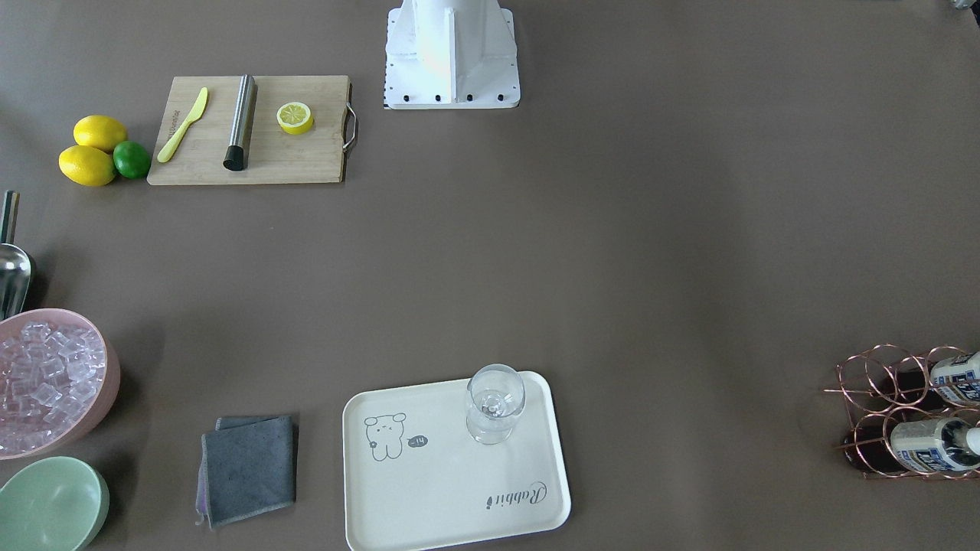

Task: Take tea from basket to plate

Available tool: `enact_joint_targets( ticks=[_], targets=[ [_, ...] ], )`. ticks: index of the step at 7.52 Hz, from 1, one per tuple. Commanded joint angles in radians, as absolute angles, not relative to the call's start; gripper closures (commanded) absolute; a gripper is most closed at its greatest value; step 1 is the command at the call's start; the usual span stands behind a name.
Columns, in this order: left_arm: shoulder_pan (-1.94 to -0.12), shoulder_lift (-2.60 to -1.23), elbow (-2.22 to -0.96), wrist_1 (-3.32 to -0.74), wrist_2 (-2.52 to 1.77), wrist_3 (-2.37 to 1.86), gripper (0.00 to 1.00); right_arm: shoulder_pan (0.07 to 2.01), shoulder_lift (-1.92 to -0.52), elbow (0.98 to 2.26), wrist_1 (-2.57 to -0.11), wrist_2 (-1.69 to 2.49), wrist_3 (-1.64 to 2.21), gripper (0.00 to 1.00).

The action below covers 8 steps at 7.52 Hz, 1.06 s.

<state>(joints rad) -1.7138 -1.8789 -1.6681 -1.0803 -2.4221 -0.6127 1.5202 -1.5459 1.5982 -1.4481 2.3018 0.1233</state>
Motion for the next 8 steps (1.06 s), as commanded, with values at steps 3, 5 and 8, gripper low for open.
enact_joint_targets(
  ticks=[3,5,8],
  targets=[
    [-1.742,-2.086,-1.336,-1.123,-2.421,-1.057,0.03,1.520,-1.548,1.594,-1.448,2.301,0.123,0.00],
    [-1.726,-2.077,-1.313,-1.254,-2.419,-1.312,0.03,1.522,-1.551,1.592,-1.448,2.299,0.123,0.00],
    [-1.715,-2.072,-1.281,-1.331,-2.418,-1.350,0.13,1.522,-1.555,1.591,-1.448,2.298,0.121,0.00]
  ],
)
